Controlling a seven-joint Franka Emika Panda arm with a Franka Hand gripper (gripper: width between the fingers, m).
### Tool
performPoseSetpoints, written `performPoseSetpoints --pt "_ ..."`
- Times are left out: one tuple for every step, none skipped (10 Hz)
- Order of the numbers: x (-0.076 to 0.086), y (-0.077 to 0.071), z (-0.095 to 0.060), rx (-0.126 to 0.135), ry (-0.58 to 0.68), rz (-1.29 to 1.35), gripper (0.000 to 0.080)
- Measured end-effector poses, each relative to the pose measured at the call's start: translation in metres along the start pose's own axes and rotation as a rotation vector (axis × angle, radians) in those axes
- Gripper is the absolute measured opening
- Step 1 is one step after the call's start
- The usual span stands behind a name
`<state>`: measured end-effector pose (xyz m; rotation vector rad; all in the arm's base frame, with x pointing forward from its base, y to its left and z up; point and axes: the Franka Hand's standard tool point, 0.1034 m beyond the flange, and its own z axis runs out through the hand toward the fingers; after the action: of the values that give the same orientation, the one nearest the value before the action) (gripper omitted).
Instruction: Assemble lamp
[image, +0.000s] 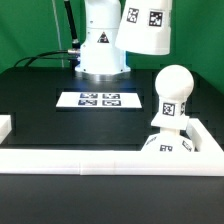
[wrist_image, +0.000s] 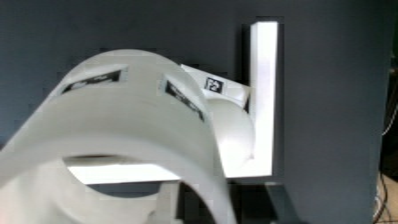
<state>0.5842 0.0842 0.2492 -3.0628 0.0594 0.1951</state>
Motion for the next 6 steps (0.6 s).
performPoseSetpoints --pt "0.004 -0.007 0.002 -0.001 0.001 0.006 0.0046" --pt "0.007 -0.014 0.005 -0.003 -0.001 0.009 0.0046" --pt "0.009 -0.018 0.01 -0.004 -0.005 0.014 0.0046" --pt "0.01 -0.021 0.013 -0.005 -0.01 0.016 0.0046" --pt "0.01 -0.025 0.018 -0.007 -0.016 0.019 0.0046" --pt "0.011 -0.029 0.024 -0.009 -0.024 0.014 0.0046"
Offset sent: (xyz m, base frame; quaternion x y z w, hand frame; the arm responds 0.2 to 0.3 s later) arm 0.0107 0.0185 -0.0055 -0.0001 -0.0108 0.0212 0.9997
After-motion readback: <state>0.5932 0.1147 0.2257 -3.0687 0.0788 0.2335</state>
